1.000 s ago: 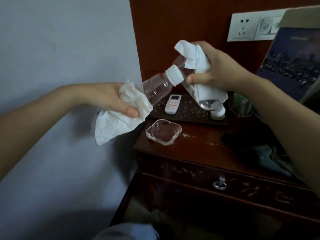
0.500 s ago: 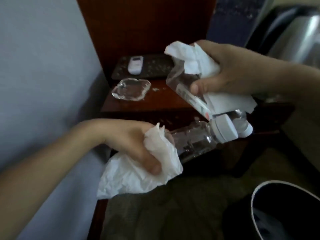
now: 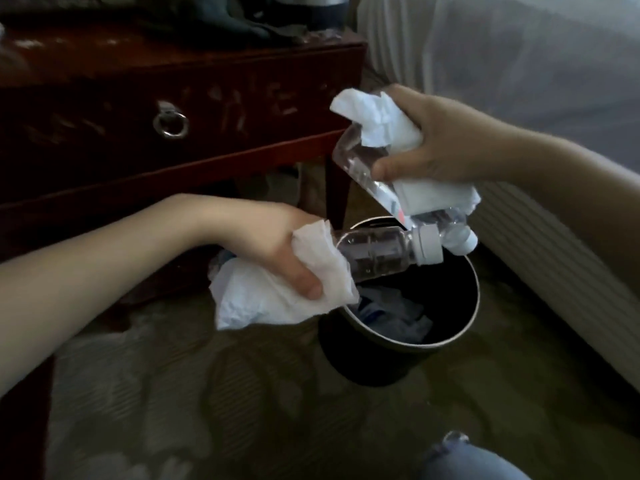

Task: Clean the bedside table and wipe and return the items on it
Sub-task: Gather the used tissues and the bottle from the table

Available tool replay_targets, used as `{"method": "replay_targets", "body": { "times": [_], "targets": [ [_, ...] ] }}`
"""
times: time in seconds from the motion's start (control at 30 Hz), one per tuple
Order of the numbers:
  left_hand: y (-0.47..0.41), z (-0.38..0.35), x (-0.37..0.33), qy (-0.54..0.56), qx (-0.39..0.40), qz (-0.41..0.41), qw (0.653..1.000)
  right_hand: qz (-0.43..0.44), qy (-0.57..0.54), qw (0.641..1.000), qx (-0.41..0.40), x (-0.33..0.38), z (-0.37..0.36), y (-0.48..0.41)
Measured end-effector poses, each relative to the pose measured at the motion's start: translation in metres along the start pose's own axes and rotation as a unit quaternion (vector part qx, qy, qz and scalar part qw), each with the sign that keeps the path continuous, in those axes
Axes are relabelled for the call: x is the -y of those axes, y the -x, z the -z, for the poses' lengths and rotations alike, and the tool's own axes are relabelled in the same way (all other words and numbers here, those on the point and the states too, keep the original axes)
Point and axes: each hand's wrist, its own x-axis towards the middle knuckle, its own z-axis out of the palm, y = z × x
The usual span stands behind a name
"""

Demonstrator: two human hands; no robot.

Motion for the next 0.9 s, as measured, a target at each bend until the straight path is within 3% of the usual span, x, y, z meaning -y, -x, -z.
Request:
{"method": "replay_targets", "body": {
  "times": [0.07, 0.3, 0.37, 0.43, 0.5, 0.6, 0.73, 0.83, 0.9],
  "targets": [
    [-0.027, -0.012, -0.005, -0.029, -0.042, -0.001, 0.999, -0.003, -0.009, 1.000, -0.028, -0.036, -0.012, 0.013],
    [-0.062, 0.002, -0.024, 0.017, -0.092, -0.016, 0.996, -0.070, -0.155, 0.968, -0.182, -0.119, -0.033, 0.042],
    [-0.068, 0.010, -0.029, 0.070, -0.102, -0.034, 0.992, -0.089, -0.199, 0.962, -0.167, -0.133, -0.049, 0.044],
    [-0.074, 0.014, -0.032, 0.110, -0.121, -0.048, 0.985, -0.127, -0.185, 0.970, -0.088, -0.145, -0.065, 0.049],
    [-0.084, 0.013, -0.028, 0.104, -0.149, -0.064, 0.981, -0.162, -0.138, 0.977, -0.013, -0.155, -0.073, 0.056],
    [-0.103, 0.007, -0.029, 0.095, -0.152, -0.078, 0.981, -0.206, -0.121, 0.971, 0.032, -0.169, -0.069, 0.072],
    [-0.123, -0.006, -0.030, 0.092, -0.158, -0.080, 0.980, -0.184, -0.177, 0.962, 0.097, -0.172, -0.074, 0.093],
    [-0.131, -0.023, -0.024, 0.043, -0.152, -0.040, 0.987, -0.199, -0.194, 0.958, 0.075, -0.176, -0.072, 0.098],
    [-0.139, -0.040, -0.017, -0.073, -0.131, -0.003, 0.989, -0.200, -0.167, 0.965, 0.002, -0.179, -0.061, 0.099]
  ]
}}
